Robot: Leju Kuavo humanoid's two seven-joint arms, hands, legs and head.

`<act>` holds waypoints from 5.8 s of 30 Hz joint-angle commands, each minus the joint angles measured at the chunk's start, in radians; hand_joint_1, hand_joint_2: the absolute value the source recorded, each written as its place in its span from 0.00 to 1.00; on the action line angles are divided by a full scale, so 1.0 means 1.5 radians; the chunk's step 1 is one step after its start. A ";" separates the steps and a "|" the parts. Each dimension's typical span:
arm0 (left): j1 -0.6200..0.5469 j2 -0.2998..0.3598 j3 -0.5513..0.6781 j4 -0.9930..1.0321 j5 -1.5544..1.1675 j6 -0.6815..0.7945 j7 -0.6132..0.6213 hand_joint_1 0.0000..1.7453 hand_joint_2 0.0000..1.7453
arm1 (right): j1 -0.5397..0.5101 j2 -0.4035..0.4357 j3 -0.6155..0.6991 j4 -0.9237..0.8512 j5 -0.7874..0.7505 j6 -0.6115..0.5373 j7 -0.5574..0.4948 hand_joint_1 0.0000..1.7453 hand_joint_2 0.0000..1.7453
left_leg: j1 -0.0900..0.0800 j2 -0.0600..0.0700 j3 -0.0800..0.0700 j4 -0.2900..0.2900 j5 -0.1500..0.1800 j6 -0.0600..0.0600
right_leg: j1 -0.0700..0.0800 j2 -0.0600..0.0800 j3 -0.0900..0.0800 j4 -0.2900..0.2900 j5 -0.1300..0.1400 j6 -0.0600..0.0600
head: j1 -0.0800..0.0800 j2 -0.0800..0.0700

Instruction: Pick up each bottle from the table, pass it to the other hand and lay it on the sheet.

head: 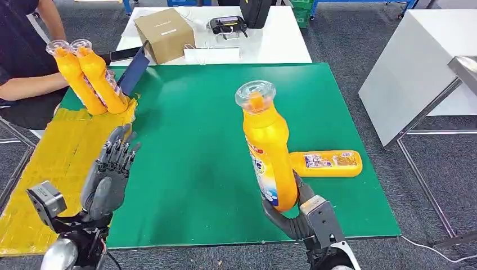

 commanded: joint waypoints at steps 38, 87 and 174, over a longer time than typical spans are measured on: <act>-0.030 -0.037 -0.162 0.041 0.086 -0.019 0.067 0.00 1.00 | -0.234 -0.013 0.312 0.231 0.136 0.044 0.044 1.00 1.00 | 0.000 -0.002 0.001 -0.001 0.000 0.000 | 0.000 0.001 0.001 -0.001 0.000 0.000 | 0.000 0.000; -0.135 0.103 -0.044 0.264 -0.761 0.326 -0.107 1.00 1.00 | -0.095 -0.008 0.015 0.036 0.360 -0.056 0.016 0.00 1.00 | -0.001 -0.005 0.002 -0.002 0.001 -0.001 | -0.001 0.000 0.002 0.000 0.000 -0.001 | 0.000 0.000; -0.139 -0.045 0.140 0.127 -0.462 0.284 -0.230 0.00 0.00 | -0.115 -0.148 -0.064 0.196 0.575 0.048 0.088 0.00 1.00 | -0.002 -0.003 0.000 0.000 0.000 0.001 | -0.002 0.000 0.001 -0.001 0.000 0.001 | 0.000 0.000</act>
